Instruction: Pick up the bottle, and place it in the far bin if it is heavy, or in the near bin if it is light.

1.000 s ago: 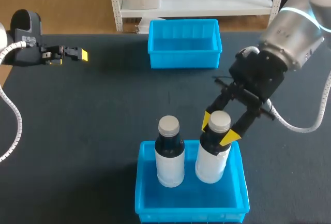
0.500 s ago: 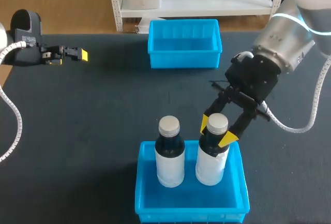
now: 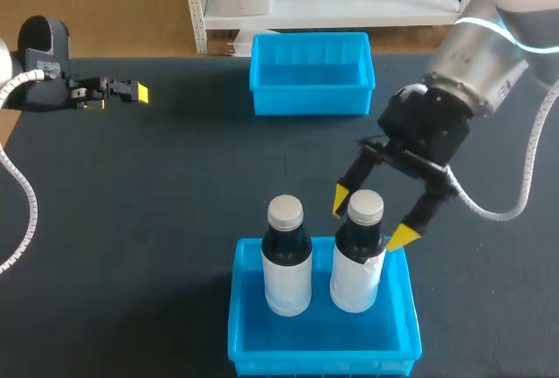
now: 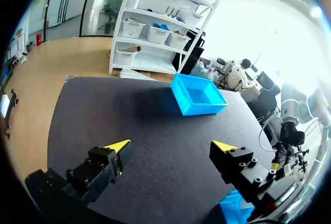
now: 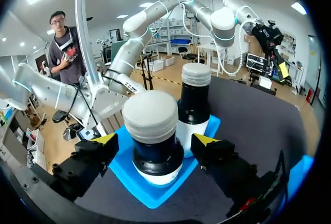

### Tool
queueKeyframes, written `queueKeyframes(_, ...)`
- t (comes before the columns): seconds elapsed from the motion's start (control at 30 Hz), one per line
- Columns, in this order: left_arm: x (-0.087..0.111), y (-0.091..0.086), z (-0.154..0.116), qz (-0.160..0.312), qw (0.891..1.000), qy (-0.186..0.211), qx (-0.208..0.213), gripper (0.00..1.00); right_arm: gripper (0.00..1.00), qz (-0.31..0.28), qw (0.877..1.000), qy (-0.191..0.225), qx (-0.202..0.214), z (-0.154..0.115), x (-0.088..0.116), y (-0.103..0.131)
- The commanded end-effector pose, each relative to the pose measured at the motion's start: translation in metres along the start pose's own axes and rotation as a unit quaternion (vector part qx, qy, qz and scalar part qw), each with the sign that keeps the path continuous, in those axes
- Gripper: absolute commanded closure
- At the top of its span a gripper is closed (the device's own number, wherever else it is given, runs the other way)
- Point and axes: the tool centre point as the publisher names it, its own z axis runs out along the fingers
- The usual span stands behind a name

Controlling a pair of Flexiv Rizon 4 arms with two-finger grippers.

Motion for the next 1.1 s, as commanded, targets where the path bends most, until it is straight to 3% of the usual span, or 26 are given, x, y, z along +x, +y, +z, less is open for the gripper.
queueKeyframes(0.03, 0.000, 0.000, 0.000, 0.000, 1.000, 0.000, 0.000, 0.00, 0.00, 0.008, 1.000, 0.011, 0.000, -0.027, 0.003, 0.010)
queueKeyframes(0.23, 0.000, 0.000, 0.000, 0.000, 1.000, 0.000, 0.000, 0.00, 0.00, 0.096, 0.992, 0.015, 0.076, -0.074, 0.030, 0.008)
queueKeyframes(0.33, 0.000, 0.000, 0.000, 0.000, 1.000, 0.000, 0.000, 0.00, 0.00, 0.140, 0.982, 0.010, 0.125, -0.095, 0.042, 0.000)
queueKeyframes(0.47, 0.000, 0.000, 0.000, 0.000, 1.000, 0.000, 0.000, 0.00, 0.00, 0.197, 0.962, 0.000, 0.190, -0.116, 0.051, -0.009)
queueKeyframes(0.63, 0.000, 0.000, 0.000, 0.000, 1.000, 0.000, 0.000, 0.00, 0.00, 0.268, 0.927, -0.024, 0.261, -0.138, 0.064, -0.021)
queueKeyframes(0.8, 0.000, 0.000, 0.000, 0.000, 1.000, 0.000, 0.000, 0.00, 0.00, 0.320, 0.904, -0.016, 0.284, -0.159, 0.071, -0.030)
queueKeyframes(1.1, 0.000, 0.000, 0.000, 0.000, 1.000, 0.000, 0.000, 0.00, 0.00, 0.320, 0.904, -0.016, 0.284, -0.159, 0.071, -0.030)
